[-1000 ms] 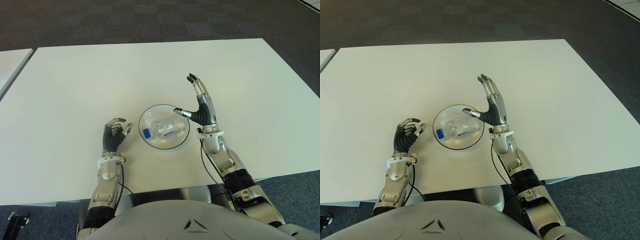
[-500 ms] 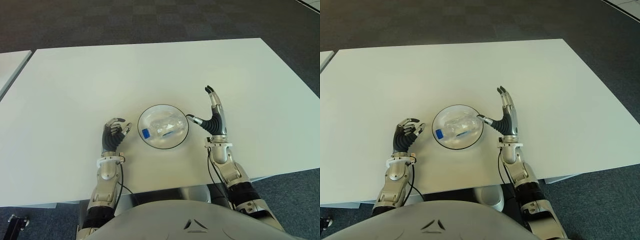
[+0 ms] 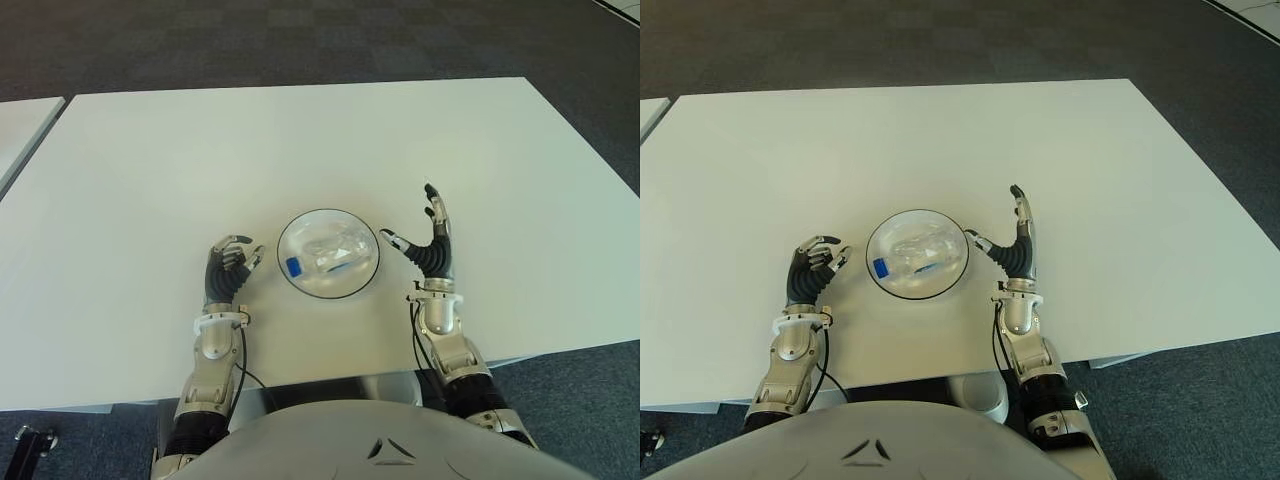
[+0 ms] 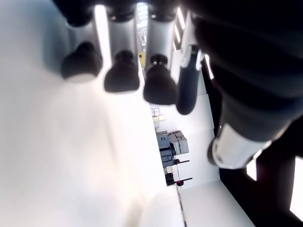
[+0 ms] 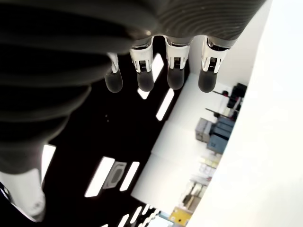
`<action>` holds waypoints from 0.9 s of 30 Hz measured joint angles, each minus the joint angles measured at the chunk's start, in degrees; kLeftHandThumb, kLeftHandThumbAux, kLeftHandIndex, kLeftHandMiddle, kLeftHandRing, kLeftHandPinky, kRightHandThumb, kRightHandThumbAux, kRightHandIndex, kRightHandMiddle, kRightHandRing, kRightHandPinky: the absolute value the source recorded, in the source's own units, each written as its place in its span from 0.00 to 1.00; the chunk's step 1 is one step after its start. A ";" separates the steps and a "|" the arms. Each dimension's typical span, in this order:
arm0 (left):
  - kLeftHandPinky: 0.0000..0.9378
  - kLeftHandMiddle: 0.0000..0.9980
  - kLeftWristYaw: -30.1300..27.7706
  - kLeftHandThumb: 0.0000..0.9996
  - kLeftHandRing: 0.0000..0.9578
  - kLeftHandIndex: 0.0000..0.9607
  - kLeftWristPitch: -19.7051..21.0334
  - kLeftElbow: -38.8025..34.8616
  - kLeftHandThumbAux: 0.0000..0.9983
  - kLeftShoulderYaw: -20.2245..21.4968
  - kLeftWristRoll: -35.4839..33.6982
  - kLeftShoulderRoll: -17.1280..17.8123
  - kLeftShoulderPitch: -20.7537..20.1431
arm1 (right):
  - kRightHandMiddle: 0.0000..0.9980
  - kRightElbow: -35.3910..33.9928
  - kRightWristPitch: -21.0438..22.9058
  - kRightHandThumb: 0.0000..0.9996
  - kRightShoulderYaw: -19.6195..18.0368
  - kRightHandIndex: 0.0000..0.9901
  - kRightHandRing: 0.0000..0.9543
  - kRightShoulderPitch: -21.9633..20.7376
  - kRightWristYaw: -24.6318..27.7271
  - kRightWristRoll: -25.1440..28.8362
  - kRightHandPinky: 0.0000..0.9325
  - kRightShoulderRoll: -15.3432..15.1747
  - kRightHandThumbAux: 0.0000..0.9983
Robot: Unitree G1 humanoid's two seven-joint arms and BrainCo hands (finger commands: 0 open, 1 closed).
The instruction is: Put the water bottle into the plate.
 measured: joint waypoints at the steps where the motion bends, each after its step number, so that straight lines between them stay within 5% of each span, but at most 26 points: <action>1: 0.88 0.82 0.00 0.71 0.86 0.46 0.00 0.04 0.72 0.01 0.00 0.00 0.00 | 0.01 0.24 0.01 0.16 -0.38 0.00 0.01 0.12 1.07 1.40 0.07 0.33 0.92; 6: 0.87 0.81 0.00 0.71 0.85 0.46 0.00 0.06 0.72 0.02 0.00 -0.02 -0.02 | 0.15 0.70 0.51 0.22 -2.61 0.02 0.17 0.27 6.68 8.16 0.25 1.58 0.99; 10: 0.88 0.81 0.00 0.71 0.85 0.45 0.00 0.06 0.72 -0.01 0.01 -0.10 -0.05 | 0.40 0.86 2.67 0.25 -4.63 0.24 0.43 0.27 11.61 13.38 0.49 1.82 1.00; 12: 0.88 0.81 0.00 0.71 0.85 0.45 0.00 0.06 0.72 -0.01 0.00 -0.12 -0.05 | 0.46 0.89 3.77 0.25 -5.56 0.31 0.49 0.28 13.30 15.18 0.55 1.93 1.00; 15: 0.88 0.81 0.00 0.71 0.85 0.45 0.01 0.05 0.72 -0.04 0.00 -0.16 -0.05 | 0.62 0.90 4.82 0.56 -6.74 0.40 0.65 0.28 14.95 17.01 0.69 2.33 0.82; 18: 0.89 0.81 0.00 0.71 0.85 0.45 0.02 0.05 0.72 -0.07 0.00 -0.20 -0.05 | 0.71 0.94 5.07 0.66 -7.74 0.43 0.75 0.29 15.54 17.91 0.79 2.88 0.76; 27: 0.89 0.82 0.00 0.71 0.86 0.46 0.02 0.05 0.72 -0.15 0.01 -0.32 -0.12 | 0.81 0.47 6.02 0.70 -8.42 0.44 0.85 0.34 15.56 17.47 0.86 4.74 0.73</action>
